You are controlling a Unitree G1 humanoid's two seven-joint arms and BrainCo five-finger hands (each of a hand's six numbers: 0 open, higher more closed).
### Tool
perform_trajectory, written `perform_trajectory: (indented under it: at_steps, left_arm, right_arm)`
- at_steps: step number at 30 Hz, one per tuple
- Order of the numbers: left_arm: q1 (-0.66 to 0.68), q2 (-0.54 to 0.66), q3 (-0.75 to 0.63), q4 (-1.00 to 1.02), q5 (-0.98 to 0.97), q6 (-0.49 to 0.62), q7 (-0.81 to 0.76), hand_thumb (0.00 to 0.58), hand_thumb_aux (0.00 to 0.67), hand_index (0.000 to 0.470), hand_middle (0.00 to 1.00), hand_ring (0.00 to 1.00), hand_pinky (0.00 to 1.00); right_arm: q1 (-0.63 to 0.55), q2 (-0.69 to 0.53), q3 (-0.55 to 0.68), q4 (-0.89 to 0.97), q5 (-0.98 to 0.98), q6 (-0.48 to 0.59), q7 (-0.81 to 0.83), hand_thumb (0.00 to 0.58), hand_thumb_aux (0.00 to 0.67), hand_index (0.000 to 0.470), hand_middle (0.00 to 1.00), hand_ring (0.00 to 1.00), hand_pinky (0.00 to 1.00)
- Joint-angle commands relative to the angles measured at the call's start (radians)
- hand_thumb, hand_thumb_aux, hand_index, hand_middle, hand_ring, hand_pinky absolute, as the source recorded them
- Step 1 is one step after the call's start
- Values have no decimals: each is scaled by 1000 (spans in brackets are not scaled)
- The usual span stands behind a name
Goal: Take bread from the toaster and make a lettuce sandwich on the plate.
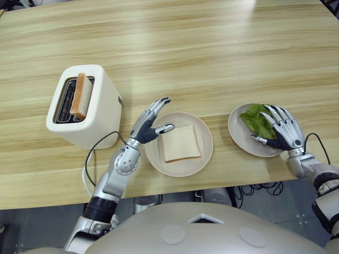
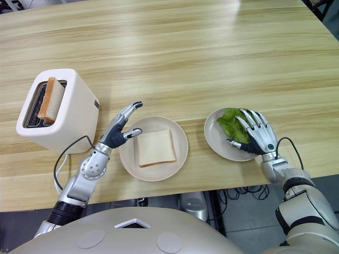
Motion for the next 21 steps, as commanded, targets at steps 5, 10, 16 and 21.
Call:
perform_trajectory:
  at_steps: [5, 10, 16, 21]
  left_arm:
    - [-7, 6, -15, 27, 5, 5, -6, 0, 0, 0, 0, 0, 0]
    - [-8, 5, -20, 35, 3, 2, -3, 0, 0, 0, 0, 0, 0]
    - [-3, 2, -21, 36, 5, 6, 1, 0, 0, 0, 0, 0, 0]
    - [-2, -2, -24, 45, 0, 3, 2, 0, 0, 0, 0, 0, 0]
  right_arm:
    - [-6, 20, 16, 11, 14, -9, 19, 261, 173, 119, 0, 0, 0]
    - [-6, 32, 22, 13, 11, -7, 21, 268, 179, 123, 0, 0, 0]
    - [-7, 43, 27, 17, 9, -1, 31, 285, 192, 132, 0, 0, 0]
    - [-5, 48, 29, 21, 11, -2, 34, 456, 360, 247, 0, 0, 0]
